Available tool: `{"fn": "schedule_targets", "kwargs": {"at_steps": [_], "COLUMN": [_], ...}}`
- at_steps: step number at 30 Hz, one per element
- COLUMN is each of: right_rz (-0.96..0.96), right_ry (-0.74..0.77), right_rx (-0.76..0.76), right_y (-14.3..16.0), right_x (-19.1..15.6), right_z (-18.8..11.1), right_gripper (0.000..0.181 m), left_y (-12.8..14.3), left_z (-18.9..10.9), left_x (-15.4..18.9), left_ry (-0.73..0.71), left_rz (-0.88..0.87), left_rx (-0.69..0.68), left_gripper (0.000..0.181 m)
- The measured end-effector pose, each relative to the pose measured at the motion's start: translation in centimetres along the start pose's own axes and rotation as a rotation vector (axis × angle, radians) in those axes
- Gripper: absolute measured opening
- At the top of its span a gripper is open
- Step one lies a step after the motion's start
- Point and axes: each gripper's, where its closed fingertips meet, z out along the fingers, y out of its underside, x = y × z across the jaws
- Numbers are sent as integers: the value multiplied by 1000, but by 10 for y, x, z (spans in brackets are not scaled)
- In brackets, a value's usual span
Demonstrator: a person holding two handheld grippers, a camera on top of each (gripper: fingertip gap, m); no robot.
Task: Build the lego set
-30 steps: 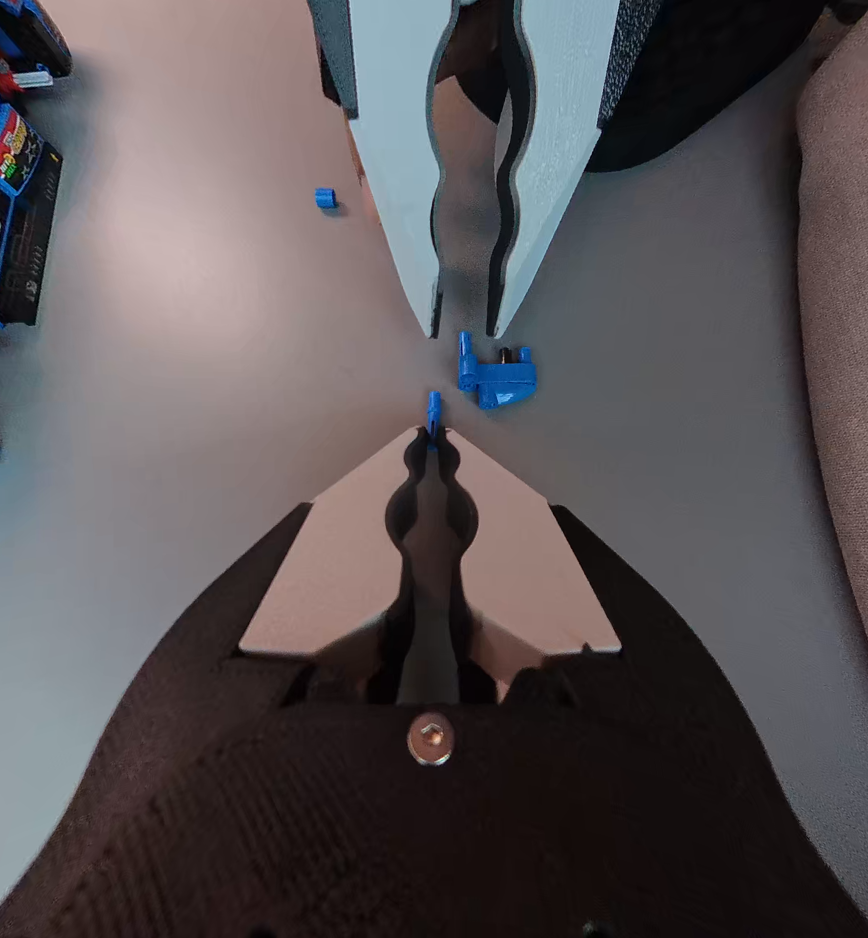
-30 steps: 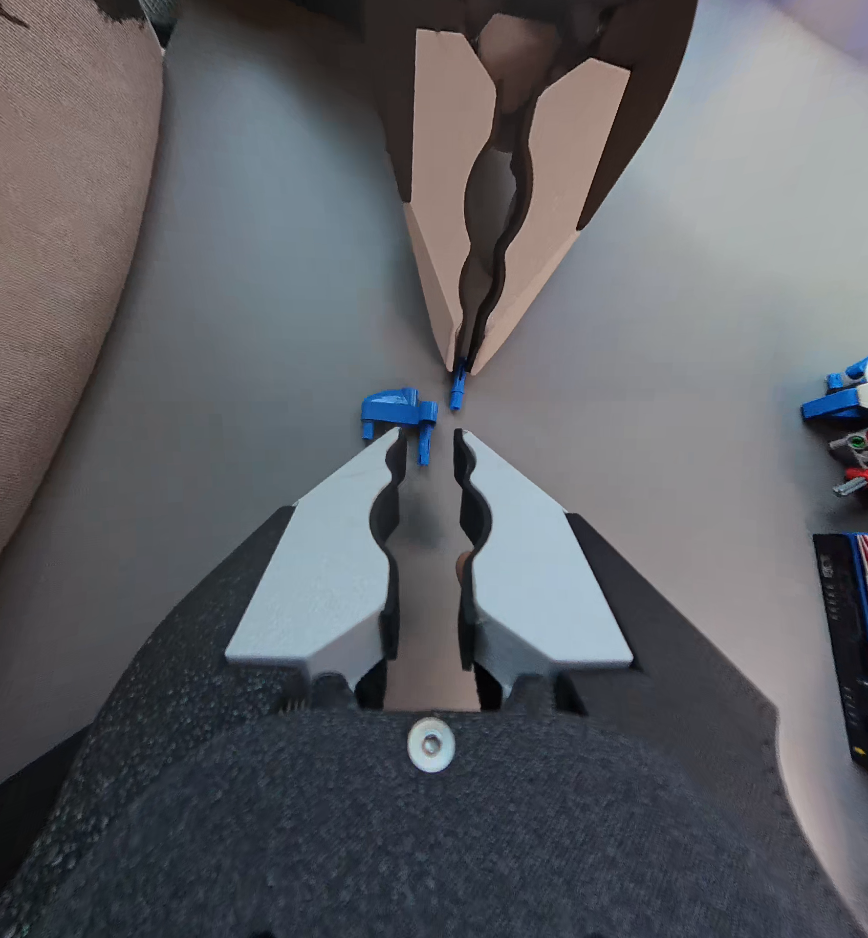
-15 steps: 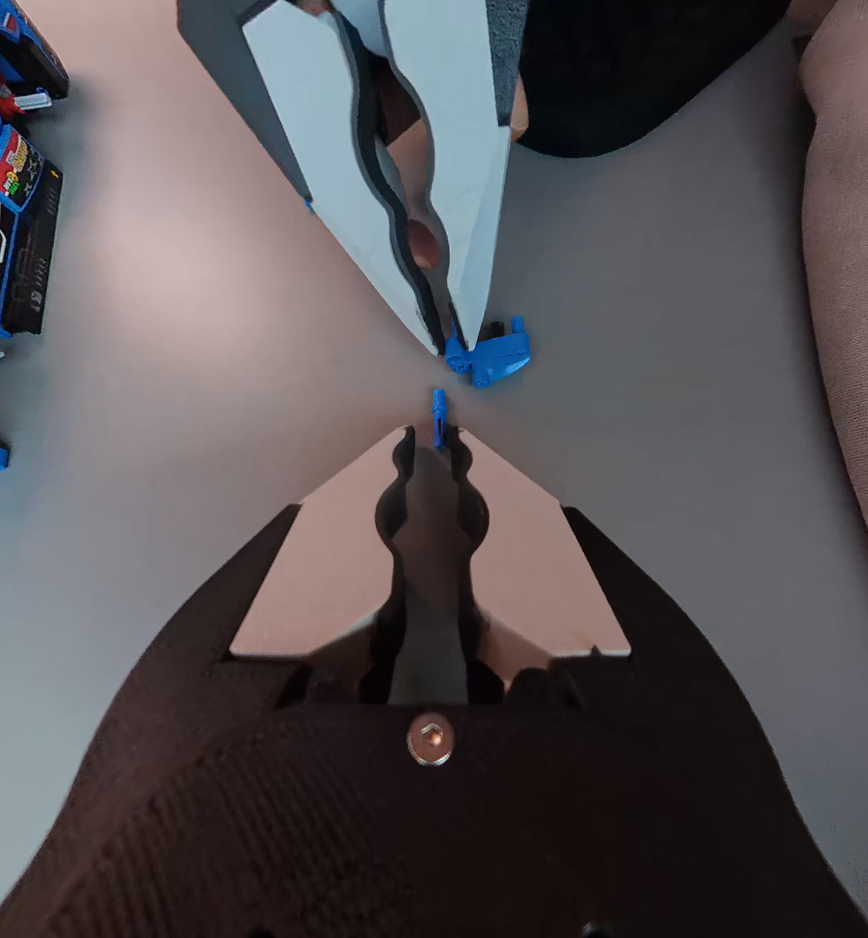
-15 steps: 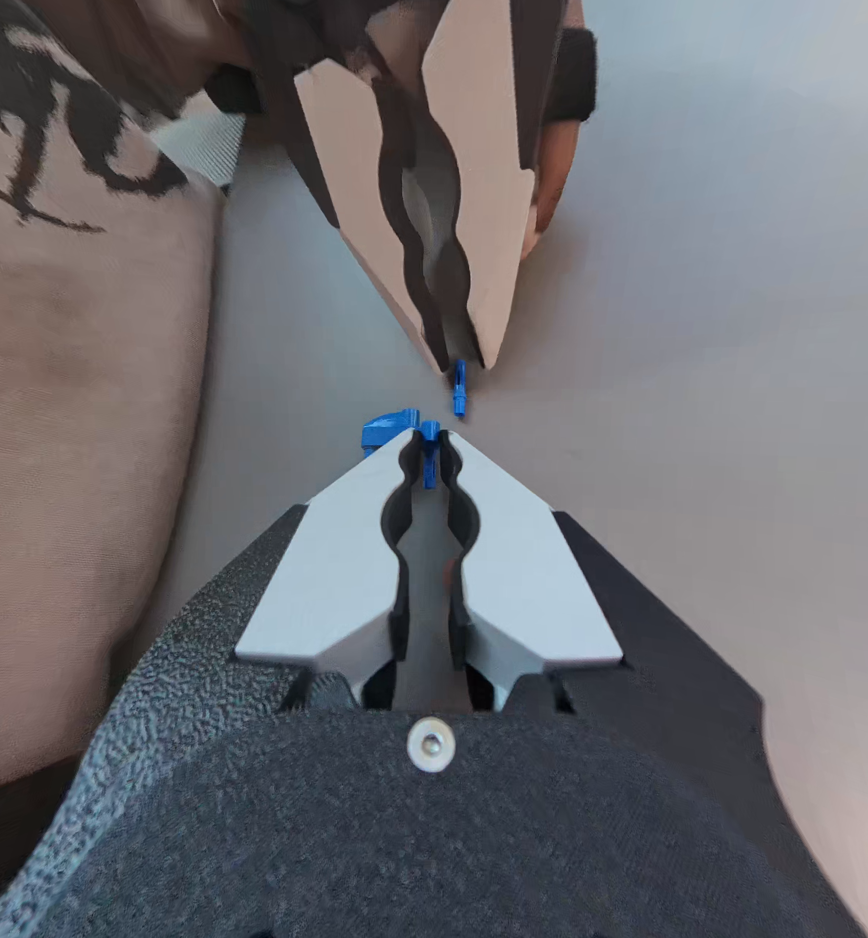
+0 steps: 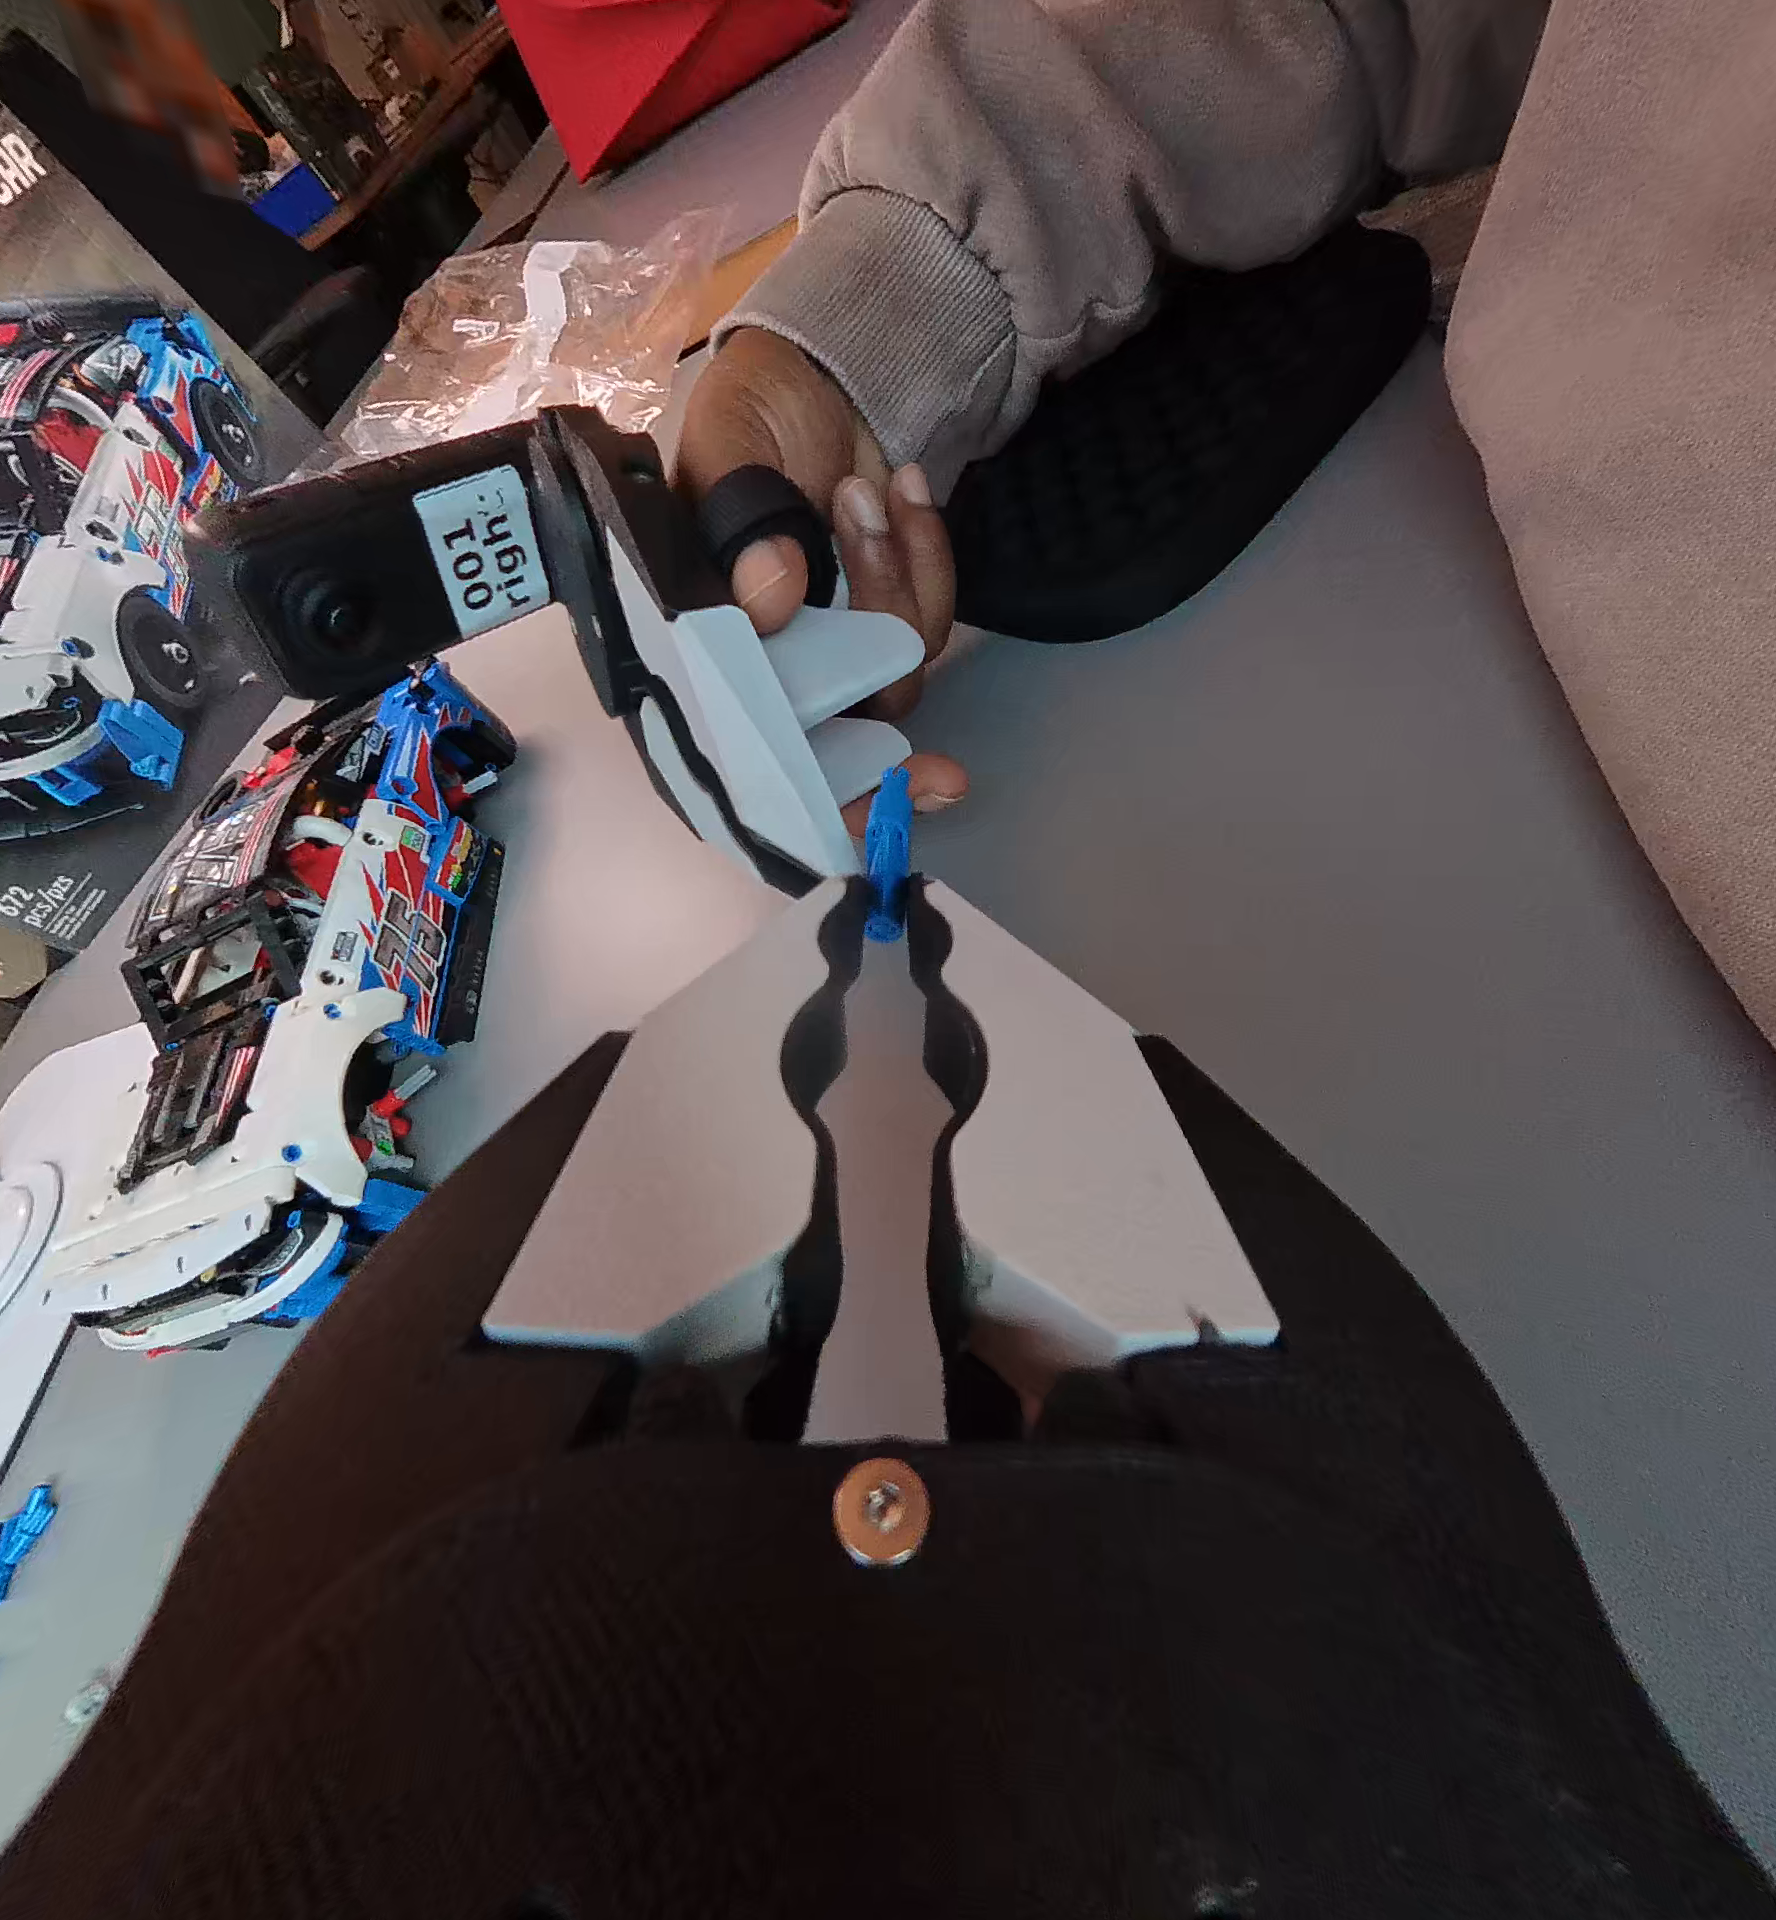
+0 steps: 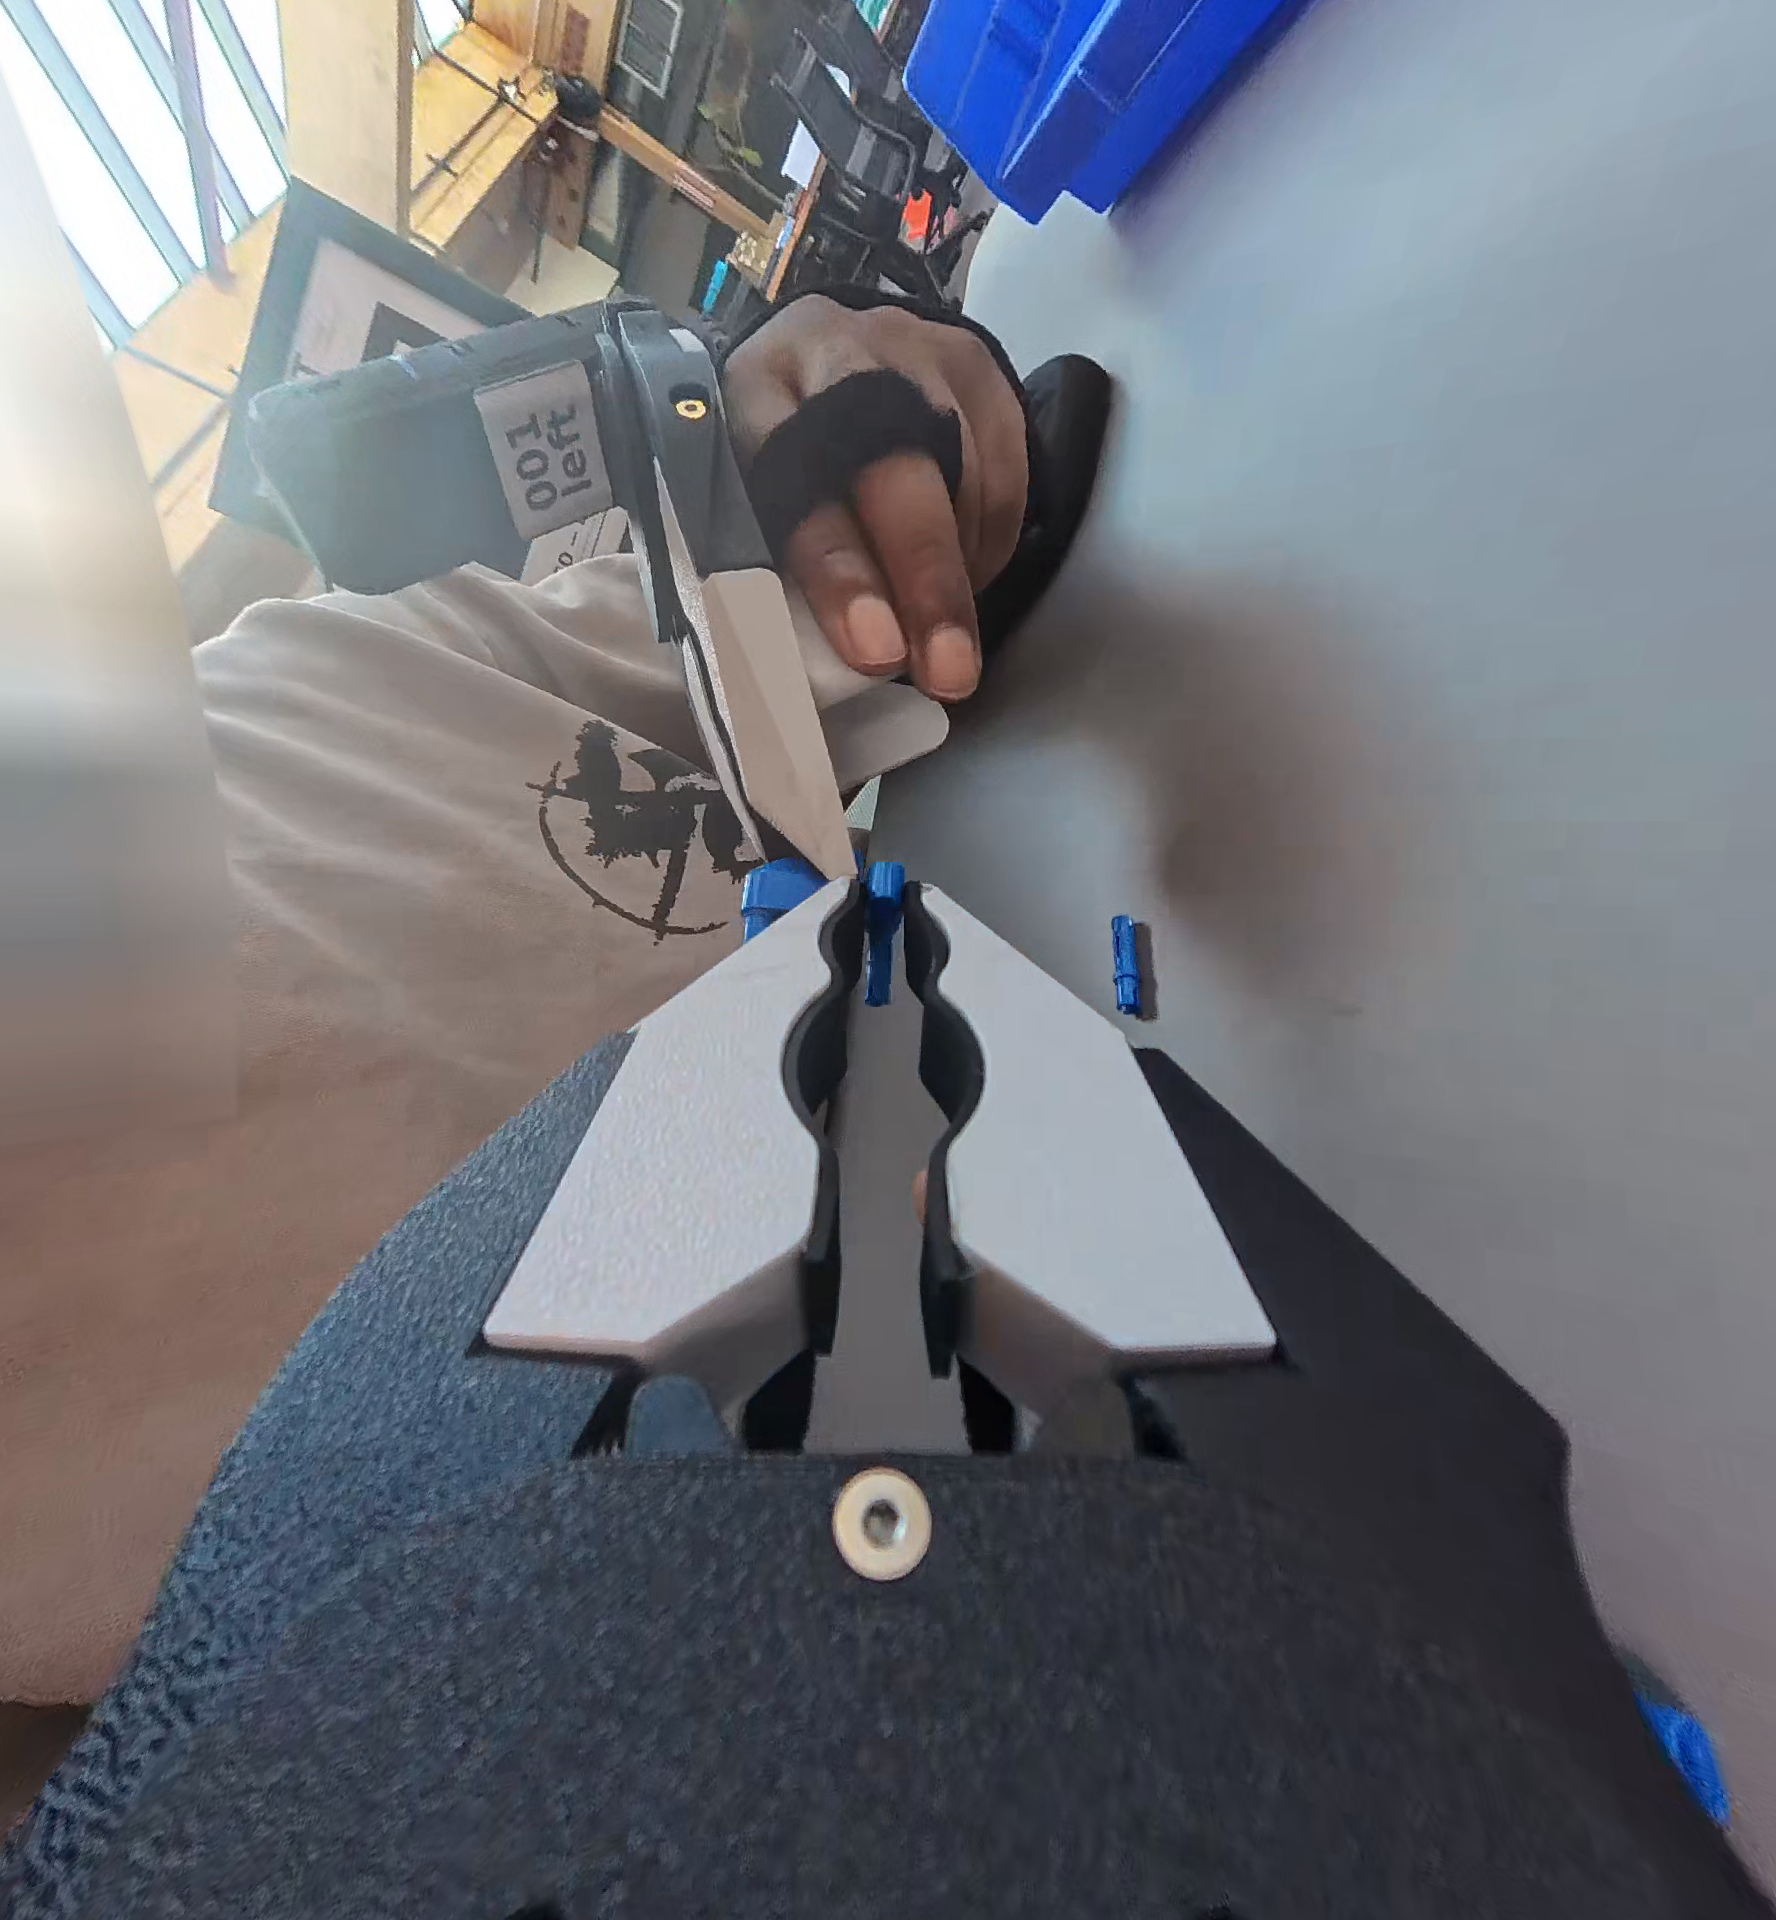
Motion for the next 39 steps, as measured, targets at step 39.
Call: {"fn": "schedule_targets", "kwargs": {"at_steps": [39], "right_rz": [-1013], "right_ry": [680], "right_rx": [-427], "right_y": [38], "right_x": [49], "right_z": [-7], "right_gripper": [13], "left_y": [64], "left_z": [20], "left_x": [17], "left_ry": [173], "left_rz": [-333], "left_rx": [-342], "left_gripper": [2]}}
